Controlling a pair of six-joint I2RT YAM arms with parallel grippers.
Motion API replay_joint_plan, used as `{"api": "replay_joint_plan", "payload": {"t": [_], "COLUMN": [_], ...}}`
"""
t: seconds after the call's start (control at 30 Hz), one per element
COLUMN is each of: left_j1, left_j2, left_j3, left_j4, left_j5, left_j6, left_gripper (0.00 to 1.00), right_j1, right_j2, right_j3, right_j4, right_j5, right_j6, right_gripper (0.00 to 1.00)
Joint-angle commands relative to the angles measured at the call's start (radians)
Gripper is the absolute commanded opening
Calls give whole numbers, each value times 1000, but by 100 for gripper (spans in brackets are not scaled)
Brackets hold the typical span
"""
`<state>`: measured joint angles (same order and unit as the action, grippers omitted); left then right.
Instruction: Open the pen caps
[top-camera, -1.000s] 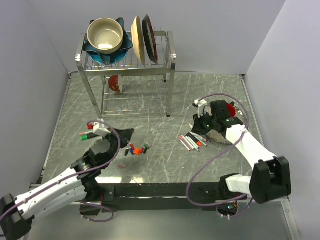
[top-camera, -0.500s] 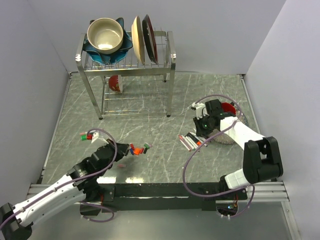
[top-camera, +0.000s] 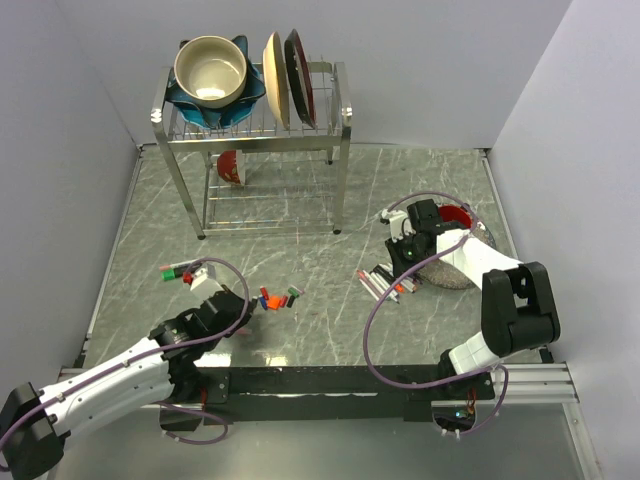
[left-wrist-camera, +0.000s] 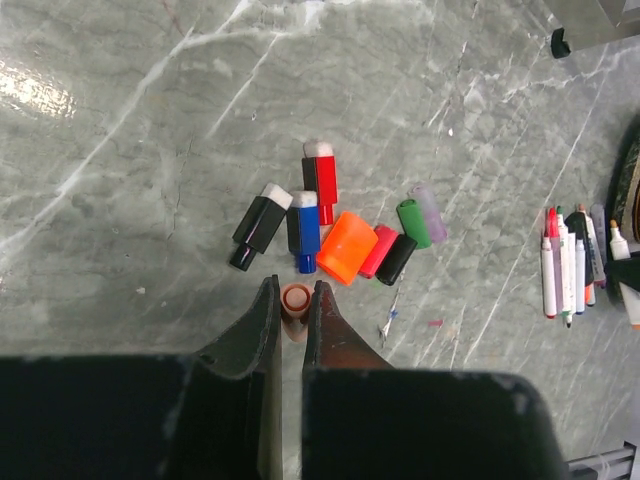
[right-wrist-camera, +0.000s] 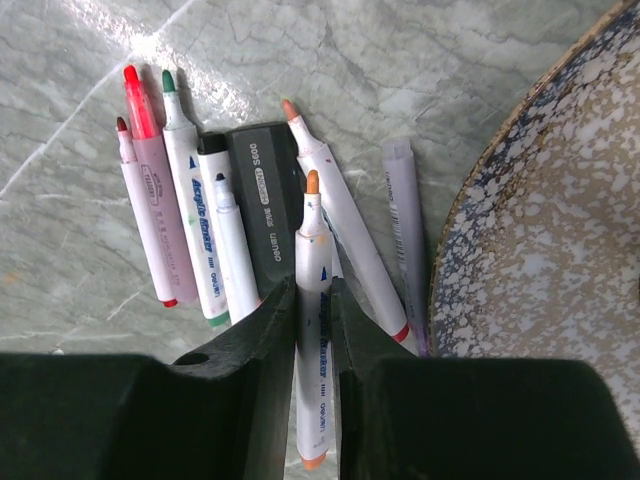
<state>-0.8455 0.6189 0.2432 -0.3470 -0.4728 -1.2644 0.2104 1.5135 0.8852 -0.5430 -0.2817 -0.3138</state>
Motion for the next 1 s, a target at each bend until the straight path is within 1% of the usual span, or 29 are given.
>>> {"api": "replay_joint_plan", "payload": {"t": [0.0,0.23,0.5,0.6,0.77,0.97], "left_j1": [3,3,5,8,34,71], "left_j2": [-8,1,18,44,133,191], "left_j3": [36,33,33,34,38,57], "left_j4": [-3,-4,0,17,60,77], "left_j5": [-10,-9,-16,-23,-9,-17], "left_j6": [-23,-24,-29,-23,-6,19], "left_gripper": [1,1,1,1,1,2], "right_j1": [-8,-8,-6,-8,-8,-9], "right_j2": [10,5,-9,-24,-64,-98], "right_j3": [49,51,55,60,67,74], "right_j4": [-14,-21,-26,-38,-61,-78], "right_j5": [-11,-19,-24,-37,-80,-123], "right_j6": [-18,-19,-22,-33,-65,-84], "right_gripper": [23,30,31,32,35,36]}}
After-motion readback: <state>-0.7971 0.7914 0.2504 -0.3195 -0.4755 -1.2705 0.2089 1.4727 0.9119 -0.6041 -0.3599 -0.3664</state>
